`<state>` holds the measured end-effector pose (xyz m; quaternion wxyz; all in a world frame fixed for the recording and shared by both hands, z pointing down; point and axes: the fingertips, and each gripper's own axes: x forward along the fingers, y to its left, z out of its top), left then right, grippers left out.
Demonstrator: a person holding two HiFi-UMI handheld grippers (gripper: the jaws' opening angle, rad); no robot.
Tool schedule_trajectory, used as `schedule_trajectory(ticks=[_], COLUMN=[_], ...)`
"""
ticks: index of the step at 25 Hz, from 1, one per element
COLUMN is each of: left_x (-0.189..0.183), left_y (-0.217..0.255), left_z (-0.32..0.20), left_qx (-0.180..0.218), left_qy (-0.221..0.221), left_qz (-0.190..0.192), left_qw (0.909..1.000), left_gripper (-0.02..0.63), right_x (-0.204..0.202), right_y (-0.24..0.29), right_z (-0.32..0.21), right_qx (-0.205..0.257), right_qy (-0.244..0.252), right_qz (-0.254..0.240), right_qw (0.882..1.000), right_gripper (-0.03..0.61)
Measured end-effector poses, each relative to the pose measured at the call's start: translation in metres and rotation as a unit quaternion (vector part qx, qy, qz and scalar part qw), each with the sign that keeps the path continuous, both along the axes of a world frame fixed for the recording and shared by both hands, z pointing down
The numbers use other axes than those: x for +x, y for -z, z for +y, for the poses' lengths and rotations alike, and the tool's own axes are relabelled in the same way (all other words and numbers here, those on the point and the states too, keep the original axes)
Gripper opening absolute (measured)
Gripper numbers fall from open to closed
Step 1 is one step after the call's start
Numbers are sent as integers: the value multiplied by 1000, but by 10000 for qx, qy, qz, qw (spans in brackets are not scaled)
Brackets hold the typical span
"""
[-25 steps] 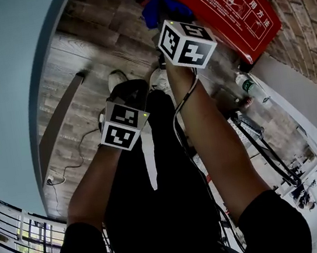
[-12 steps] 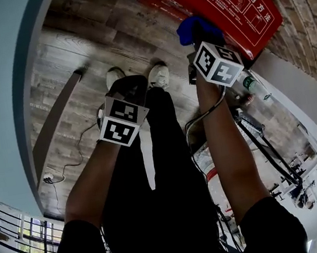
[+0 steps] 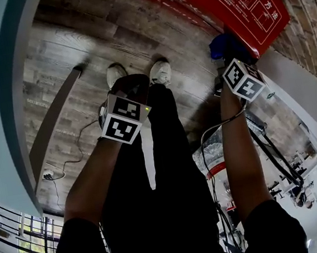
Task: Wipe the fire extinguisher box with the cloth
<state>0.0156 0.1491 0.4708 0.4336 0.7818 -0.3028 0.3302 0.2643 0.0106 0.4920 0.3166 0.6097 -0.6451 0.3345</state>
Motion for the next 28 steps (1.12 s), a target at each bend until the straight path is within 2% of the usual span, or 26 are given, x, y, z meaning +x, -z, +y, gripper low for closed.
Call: schedule_trajectory(ticks=[6,10,19,28], left_x=[-2,-8,-26,-53], left_y=[-1,-4,-10,-21], left_z=[-4,-5,3,5], left_qx=[26,33,-124,-152], left_qy=[-27,-13,22,121], left_qz=[7,-16,-12,-68], left_qw=[10000,10000,9999,9998], left_gripper=[-6,-6,-6,-6], right_x=[-29,-73,-194,-268], right_y=[-8,-22,-15,-22], right_z=[-12,-32,-85,-118], right_qx=[0,151,272,500], right_qy=[198,430,783,1281], right_qz=[-108,-548,-948,-932], right_qw=[9997,9975,9920,9861], right_gripper=[42,43,42,43])
